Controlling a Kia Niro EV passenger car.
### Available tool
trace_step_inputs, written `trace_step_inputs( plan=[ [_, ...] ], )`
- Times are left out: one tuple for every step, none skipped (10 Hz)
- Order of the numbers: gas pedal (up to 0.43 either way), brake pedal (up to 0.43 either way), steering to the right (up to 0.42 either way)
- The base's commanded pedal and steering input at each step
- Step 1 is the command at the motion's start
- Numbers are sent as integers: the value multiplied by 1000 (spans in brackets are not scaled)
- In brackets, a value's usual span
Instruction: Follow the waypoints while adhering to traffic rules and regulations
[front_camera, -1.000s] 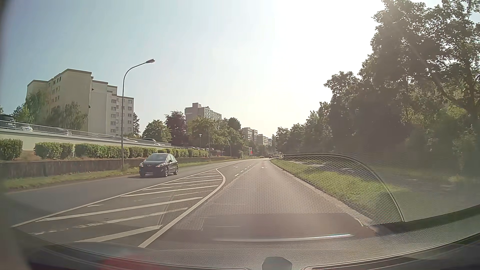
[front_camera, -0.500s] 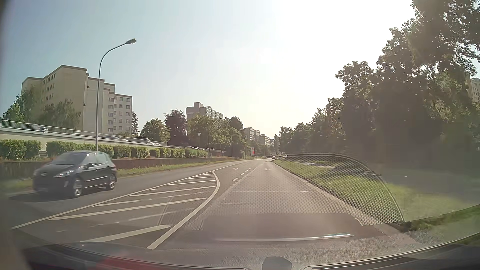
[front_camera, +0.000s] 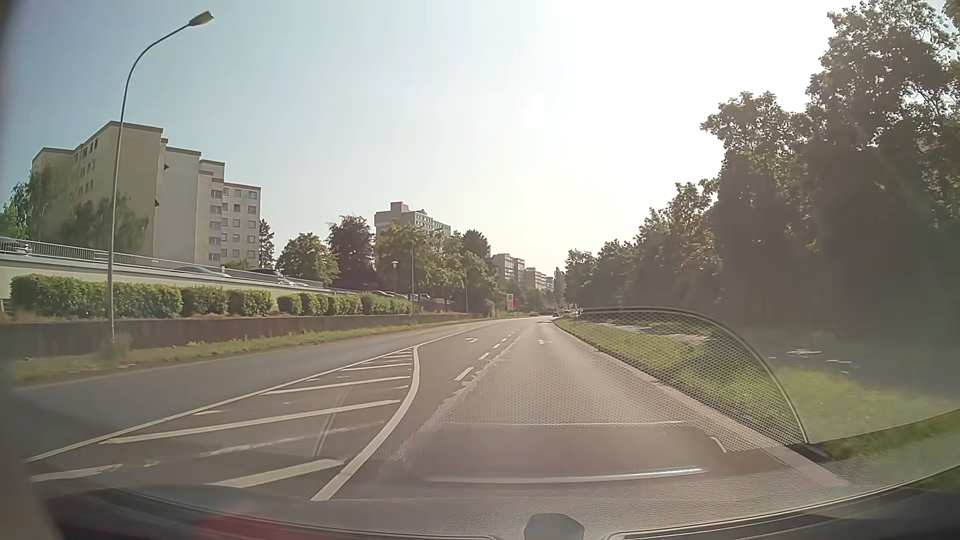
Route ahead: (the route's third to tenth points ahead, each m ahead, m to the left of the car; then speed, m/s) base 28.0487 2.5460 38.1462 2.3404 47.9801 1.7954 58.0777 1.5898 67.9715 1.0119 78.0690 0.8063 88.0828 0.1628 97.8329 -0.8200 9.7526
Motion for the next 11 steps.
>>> trace_step_inputs(
  plan=[
    [350,30,-12],
    [350,24,-12],
    [350,30,-12],
    [350,30,-12],
    [350,30,-12],
    [350,30,-12],
    [350,30,-13],
    [350,30,-12],
    [350,30,-12],
    [350,30,-12],
    [350,30,-12]
  ],
)
